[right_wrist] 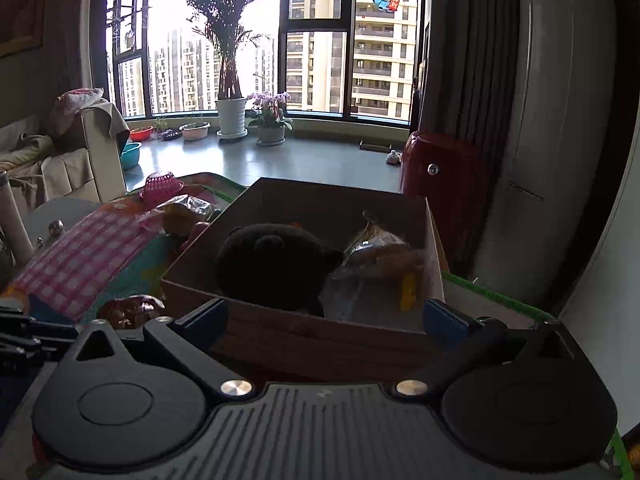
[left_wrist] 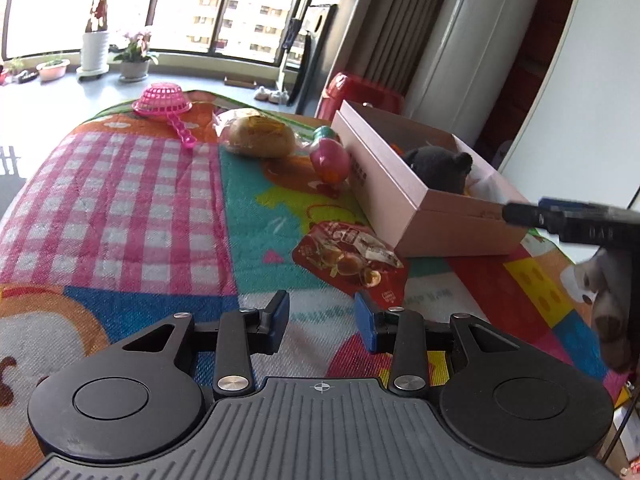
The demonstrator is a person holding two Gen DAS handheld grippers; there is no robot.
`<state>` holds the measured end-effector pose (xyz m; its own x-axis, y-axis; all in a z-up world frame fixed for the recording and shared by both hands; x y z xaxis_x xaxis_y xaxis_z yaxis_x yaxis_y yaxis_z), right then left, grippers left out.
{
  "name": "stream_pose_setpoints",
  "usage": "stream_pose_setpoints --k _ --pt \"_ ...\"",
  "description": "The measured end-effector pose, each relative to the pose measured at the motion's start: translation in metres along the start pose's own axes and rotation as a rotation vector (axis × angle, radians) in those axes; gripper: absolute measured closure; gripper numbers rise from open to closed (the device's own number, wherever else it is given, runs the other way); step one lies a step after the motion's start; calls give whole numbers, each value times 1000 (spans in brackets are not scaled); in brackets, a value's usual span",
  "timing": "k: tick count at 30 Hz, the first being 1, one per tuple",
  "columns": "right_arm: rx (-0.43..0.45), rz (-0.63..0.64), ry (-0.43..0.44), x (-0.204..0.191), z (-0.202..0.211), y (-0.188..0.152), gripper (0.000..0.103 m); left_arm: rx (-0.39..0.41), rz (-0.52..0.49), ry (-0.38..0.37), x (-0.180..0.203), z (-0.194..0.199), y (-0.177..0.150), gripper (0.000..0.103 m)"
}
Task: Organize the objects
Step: 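Carry the black plush toy into the box and open the right tool, then grasp the pink strainer by its handle with the left tool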
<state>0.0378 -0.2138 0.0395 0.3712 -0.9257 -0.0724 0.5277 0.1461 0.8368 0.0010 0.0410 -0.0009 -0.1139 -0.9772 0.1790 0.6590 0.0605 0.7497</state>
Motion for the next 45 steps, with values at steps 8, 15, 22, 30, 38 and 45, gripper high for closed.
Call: stream_pose_setpoints --k 8,15,22,30,38,45 --pt "23 32 5 -9 -5 -27 0 141 131 172 -50 -39 106 63" --pt "42 193 29 -33 -12 -34 0 147 109 397 -92 -127 192 63" --pt "44 159 79 -29 -12 -33 0 21 130 495 -115 -189 202 55" --pt "-7 114 100 -24 -21 -33 0 25 148 497 -115 -192 198 73" --pt "-50 107 75 -22 -29 -34 0 -38 66 242 -73 -118 119 93" --pt "-148 115 -1 -25 -45 -37 0 -13 -69 212 -53 -66 68 93"
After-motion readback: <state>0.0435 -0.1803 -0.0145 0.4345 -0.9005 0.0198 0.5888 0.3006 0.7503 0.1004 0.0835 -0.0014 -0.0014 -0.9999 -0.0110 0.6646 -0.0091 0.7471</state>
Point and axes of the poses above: each gripper's, at about its wrist camera, not at the fingertips, and z roughly against the way its jaws point, x to its right, y to its top, the point moved 5 cm from there along -z, roughly the way its jaws point, and after that the axes turned 10 degrees about y, right-handed, at the moved point
